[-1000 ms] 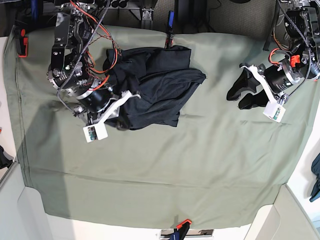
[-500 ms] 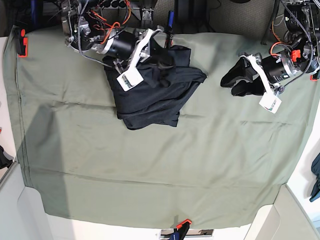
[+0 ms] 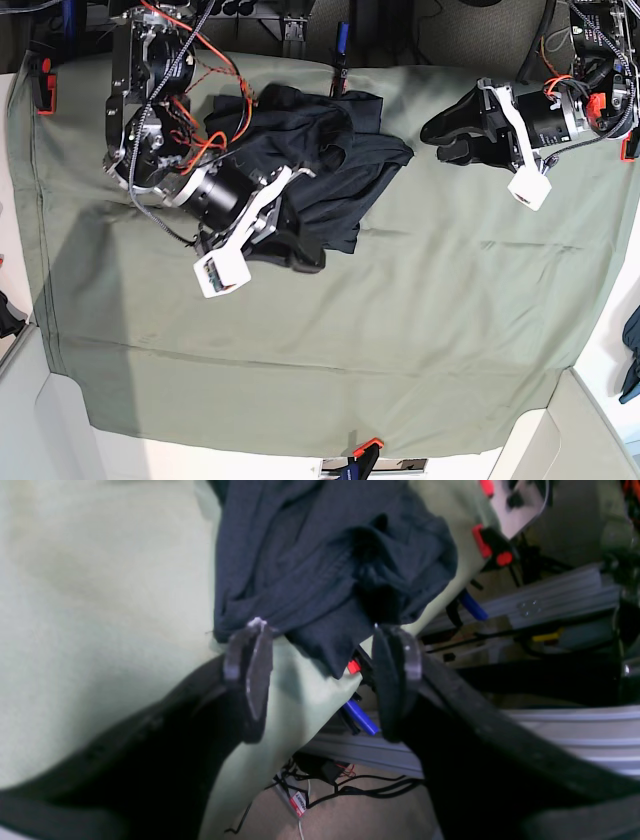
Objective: Fold the T-shirt properly
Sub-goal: 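Grasp the folded bundle's edges with both grippers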
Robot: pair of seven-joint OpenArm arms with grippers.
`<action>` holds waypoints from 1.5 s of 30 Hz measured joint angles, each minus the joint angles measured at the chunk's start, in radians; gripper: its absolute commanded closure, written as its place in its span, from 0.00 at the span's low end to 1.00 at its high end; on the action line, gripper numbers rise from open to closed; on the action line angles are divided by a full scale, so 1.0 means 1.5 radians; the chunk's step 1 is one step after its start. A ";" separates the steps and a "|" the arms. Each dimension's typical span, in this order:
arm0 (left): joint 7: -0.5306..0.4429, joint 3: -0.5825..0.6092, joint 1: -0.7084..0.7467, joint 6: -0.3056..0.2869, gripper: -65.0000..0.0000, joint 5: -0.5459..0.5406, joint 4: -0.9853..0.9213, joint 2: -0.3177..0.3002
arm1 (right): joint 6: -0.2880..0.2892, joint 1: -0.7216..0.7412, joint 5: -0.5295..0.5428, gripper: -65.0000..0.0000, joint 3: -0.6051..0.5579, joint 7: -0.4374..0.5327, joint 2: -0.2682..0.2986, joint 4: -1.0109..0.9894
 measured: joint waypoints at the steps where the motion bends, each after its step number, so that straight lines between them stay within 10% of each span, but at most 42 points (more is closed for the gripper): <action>1: -0.005 0.000 -0.001 0.000 0.47 0.000 0.000 0.001 | -0.006 0.010 -0.026 1.00 0.010 0.000 -0.001 0.000; 6: -0.024 0.072 -0.006 0.000 0.47 0.015 0.034 0.008 | -0.036 0.020 -0.125 1.00 0.060 0.011 -0.001 -0.009; 24: -0.209 0.437 -0.148 0.002 0.47 0.473 0.092 0.060 | -0.052 0.016 -0.135 1.00 0.153 0.031 -0.003 -0.124; 35: -0.268 0.444 -0.037 0.022 0.47 0.551 0.070 -0.062 | -0.052 0.016 -0.149 1.00 0.154 0.051 0.019 -0.124; 45: -0.239 0.342 -0.010 0.027 0.52 0.522 0.157 -0.060 | -0.052 0.016 -0.149 1.00 0.153 0.061 0.028 -0.124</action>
